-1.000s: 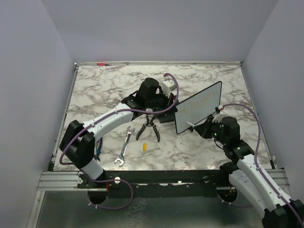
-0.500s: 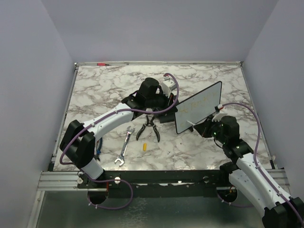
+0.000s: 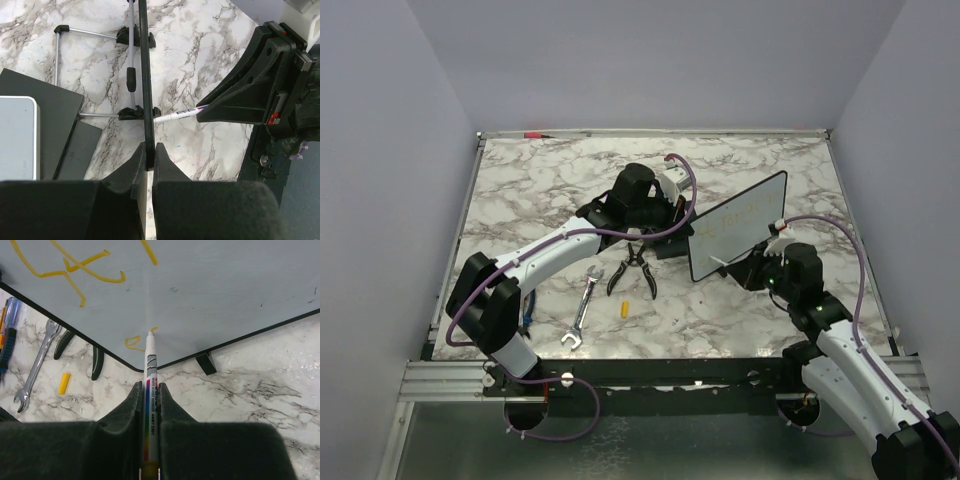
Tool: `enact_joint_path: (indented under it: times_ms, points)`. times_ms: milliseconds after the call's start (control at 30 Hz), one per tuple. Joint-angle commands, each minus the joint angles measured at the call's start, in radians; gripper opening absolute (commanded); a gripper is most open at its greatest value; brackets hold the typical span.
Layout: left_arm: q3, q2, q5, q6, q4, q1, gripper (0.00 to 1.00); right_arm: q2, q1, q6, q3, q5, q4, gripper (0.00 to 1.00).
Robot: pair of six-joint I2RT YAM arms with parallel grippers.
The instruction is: Write a sentence on the whiteboard
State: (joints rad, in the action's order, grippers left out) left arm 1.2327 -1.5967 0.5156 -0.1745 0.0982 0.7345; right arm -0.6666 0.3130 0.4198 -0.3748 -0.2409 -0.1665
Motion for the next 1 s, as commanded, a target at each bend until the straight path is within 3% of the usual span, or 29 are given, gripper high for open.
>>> enact_joint_path:
  times_ms: [0, 367, 967]
  points:
    - [0.017, -0.02, 0.062, -0.002, 0.033, 0.012, 0.0, -0.018, 0.004, -0.006, -0.02, -0.022, 0.014, 0.01]
    - [0.017, -0.018, 0.063, -0.001, 0.034, 0.012, 0.0, -0.06, 0.003, 0.011, -0.03, 0.051, -0.01, 0.01]
    - [0.019, -0.019, 0.063, -0.001, 0.036, 0.011, 0.0, 0.049, 0.003, 0.018, -0.01, 0.097, -0.008, 0.01]
